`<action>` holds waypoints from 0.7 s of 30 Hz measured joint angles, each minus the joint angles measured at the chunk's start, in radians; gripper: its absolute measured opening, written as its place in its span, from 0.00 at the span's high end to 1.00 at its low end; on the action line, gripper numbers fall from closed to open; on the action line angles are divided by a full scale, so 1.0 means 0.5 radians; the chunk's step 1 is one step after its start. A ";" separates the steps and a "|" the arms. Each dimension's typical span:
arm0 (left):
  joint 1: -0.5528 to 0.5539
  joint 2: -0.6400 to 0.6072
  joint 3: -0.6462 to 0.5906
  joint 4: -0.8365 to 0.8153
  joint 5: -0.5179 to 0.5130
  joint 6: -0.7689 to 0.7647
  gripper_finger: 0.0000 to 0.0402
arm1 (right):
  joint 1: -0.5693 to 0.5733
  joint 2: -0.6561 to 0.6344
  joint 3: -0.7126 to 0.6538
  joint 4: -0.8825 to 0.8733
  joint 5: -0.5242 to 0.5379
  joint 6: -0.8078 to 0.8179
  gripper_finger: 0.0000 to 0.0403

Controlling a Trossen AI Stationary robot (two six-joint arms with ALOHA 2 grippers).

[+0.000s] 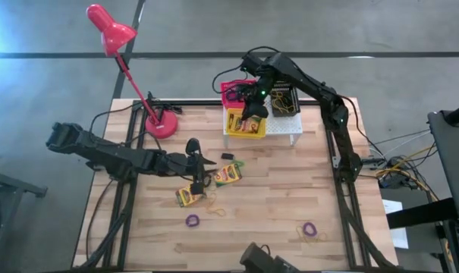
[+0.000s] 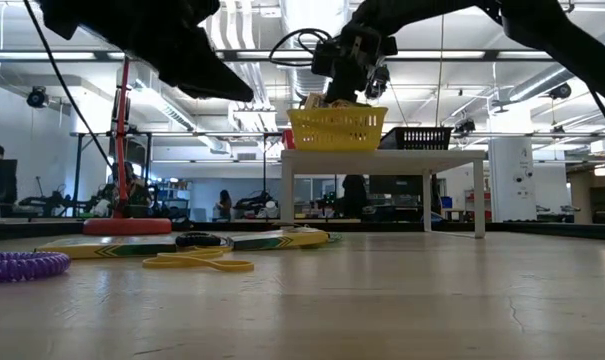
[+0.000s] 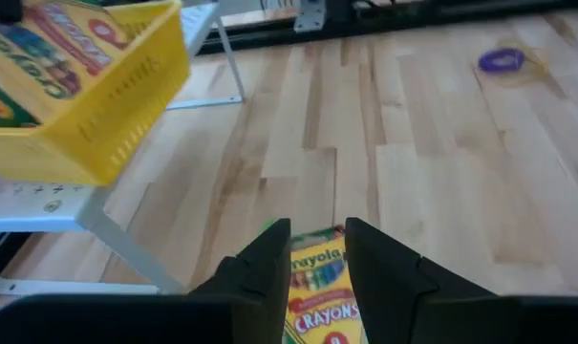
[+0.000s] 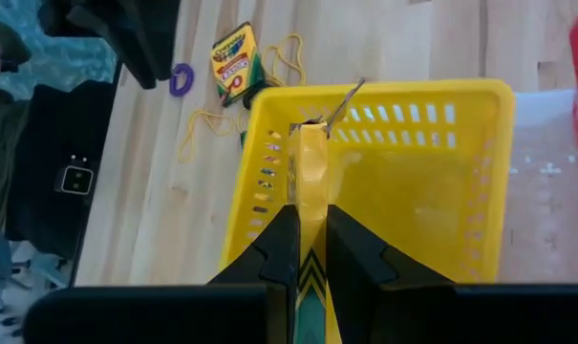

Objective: Pick & Place Office Desk Supplies
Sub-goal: Put the crayon box into the yellow bin on the shelf

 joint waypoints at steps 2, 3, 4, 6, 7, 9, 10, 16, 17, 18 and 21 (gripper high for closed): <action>0.027 0.009 0.000 0.073 0.012 0.000 0.74 | -0.006 0.001 -0.004 0.000 0.001 0.004 0.92; 0.049 0.022 0.000 0.134 0.060 0.005 0.74 | -0.009 0.002 -0.005 -0.001 0.000 0.005 0.92; 0.074 0.045 0.000 0.193 0.147 0.027 0.74 | -0.008 0.001 -0.005 -0.001 0.000 0.005 0.92; 0.127 0.121 0.000 0.335 0.344 0.077 0.77 | -0.008 0.001 -0.008 -0.001 -0.005 0.006 0.92; 0.148 0.166 0.000 0.397 0.392 0.103 0.78 | -0.007 0.001 -0.010 -0.002 -0.005 0.009 0.92; 0.190 0.263 0.005 0.513 0.401 0.160 0.83 | -0.005 0.001 -0.011 -0.002 -0.005 0.010 0.92; 0.217 0.313 0.017 0.571 0.400 0.194 0.86 | -0.005 0.001 -0.011 -0.002 -0.005 0.018 0.92; 0.391 0.622 0.169 0.900 0.394 0.301 0.99 | -0.005 0.001 -0.021 -0.006 -0.005 0.024 0.92; 0.416 0.675 0.207 0.920 0.394 0.318 0.99 | -0.005 0.002 -0.021 -0.006 -0.005 0.024 0.92; 0.438 0.723 0.247 0.927 0.394 0.330 0.98 | -0.005 0.001 -0.021 -0.006 -0.005 0.024 0.92; 0.498 0.849 0.372 0.929 0.394 0.339 0.98 | -0.005 0.001 -0.021 -0.007 -0.005 0.024 0.92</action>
